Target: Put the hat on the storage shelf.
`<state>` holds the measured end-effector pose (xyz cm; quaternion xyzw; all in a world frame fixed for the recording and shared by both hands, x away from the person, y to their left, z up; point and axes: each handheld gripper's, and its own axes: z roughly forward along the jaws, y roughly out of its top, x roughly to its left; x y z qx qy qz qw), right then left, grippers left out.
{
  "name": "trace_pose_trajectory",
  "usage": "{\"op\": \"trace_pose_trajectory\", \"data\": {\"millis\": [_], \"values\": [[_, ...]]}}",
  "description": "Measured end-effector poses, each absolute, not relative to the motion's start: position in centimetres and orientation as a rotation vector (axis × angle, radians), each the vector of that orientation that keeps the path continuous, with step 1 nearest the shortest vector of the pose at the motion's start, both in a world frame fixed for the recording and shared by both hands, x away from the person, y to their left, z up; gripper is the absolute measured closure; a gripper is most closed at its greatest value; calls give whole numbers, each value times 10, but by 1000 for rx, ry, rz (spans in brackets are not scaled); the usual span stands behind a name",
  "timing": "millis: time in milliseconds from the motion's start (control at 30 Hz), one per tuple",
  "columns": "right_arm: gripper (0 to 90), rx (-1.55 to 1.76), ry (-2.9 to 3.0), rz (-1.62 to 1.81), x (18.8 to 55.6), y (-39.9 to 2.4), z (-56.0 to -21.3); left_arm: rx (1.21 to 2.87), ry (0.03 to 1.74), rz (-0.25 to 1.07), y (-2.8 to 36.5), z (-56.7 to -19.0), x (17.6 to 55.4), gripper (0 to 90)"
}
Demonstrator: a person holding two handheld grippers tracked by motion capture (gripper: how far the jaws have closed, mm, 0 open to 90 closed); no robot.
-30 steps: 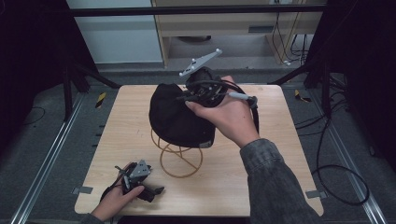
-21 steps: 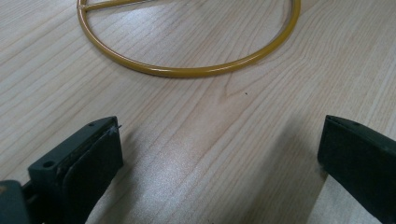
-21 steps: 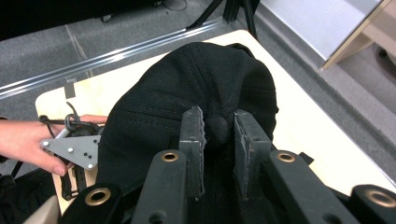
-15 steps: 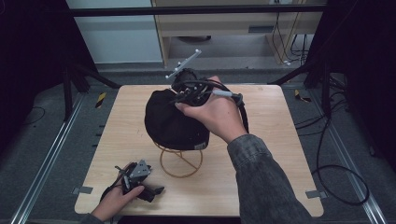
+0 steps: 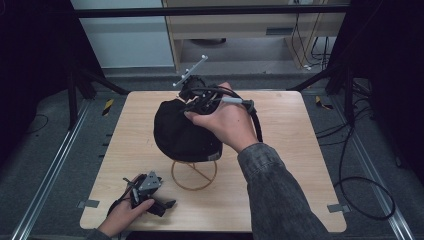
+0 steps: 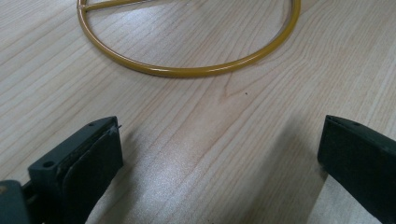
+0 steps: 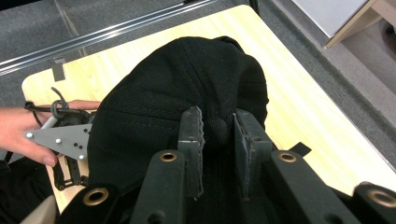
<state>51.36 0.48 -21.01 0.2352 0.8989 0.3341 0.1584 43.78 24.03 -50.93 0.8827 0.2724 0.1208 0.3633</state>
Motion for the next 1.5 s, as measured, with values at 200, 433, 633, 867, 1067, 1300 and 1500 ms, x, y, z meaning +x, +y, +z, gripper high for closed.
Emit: {"op": "trace_pose_trajectory", "data": {"millis": [200, 433, 633, 867, 1067, 1300, 1500], "values": [[745, 675, 2575, 958, 514, 6, -211, 2272, 701, 311, 240, -509, 438, 0], [744, 670, 2588, 957, 514, 9, -215, 2272, 701, 311, 240, -509, 438, 0], [743, 672, 2590, 958, 515, 11, -216, 2272, 701, 311, 240, -509, 438, 0], [737, 673, 2607, 948, 516, 12, -222, 2268, 704, 310, 240, -509, 438, 0], [733, 678, 2610, 936, 516, 11, -225, 2269, 701, 313, 240, -509, 438, 0], [731, 683, 2611, 934, 517, 8, -226, 2269, 701, 314, 240, -509, 438, 0], [728, 685, 2605, 937, 517, 6, -227, 2269, 702, 313, 240, -509, 438, 0]]}}
